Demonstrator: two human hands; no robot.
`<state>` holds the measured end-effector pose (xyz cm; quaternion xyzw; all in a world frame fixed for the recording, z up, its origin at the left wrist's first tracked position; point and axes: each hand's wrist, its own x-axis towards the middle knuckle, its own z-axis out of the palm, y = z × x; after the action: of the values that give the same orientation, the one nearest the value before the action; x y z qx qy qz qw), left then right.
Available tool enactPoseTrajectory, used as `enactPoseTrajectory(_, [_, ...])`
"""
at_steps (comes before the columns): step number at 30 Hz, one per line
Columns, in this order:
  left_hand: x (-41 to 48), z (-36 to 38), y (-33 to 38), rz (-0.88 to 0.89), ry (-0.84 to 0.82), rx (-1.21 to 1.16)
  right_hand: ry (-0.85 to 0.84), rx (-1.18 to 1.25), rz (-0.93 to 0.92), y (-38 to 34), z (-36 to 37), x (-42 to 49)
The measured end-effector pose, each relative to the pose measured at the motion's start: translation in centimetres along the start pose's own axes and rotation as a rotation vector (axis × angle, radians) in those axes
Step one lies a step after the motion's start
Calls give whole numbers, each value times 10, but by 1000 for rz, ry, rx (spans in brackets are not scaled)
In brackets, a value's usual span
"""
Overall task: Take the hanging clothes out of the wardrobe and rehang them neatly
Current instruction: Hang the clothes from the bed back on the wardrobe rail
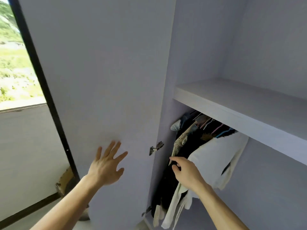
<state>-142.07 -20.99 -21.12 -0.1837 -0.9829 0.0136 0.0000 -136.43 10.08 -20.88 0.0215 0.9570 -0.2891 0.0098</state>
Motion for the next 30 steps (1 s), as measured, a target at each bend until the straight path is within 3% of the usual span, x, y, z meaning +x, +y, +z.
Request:
enactPoseTrajectory(6, [-159, 51, -55, -290, -75, -334, -103, -13, -350, -109, 75, -50])
enactPoseTrajectory(15, [-473, 142, -138, -1012, -239, -501, -515, -31, -695, -242, 258, -162])
enactPoseTrajectory(22, [-658, 168, -107, -1476, -231, -563, -798, -183, -1028, -332, 352, -250])
enactPoseTrajectory(30, [-744, 176, -12, -1917, -59, -639, -1037, -233, -1435, -387, 410, -324])
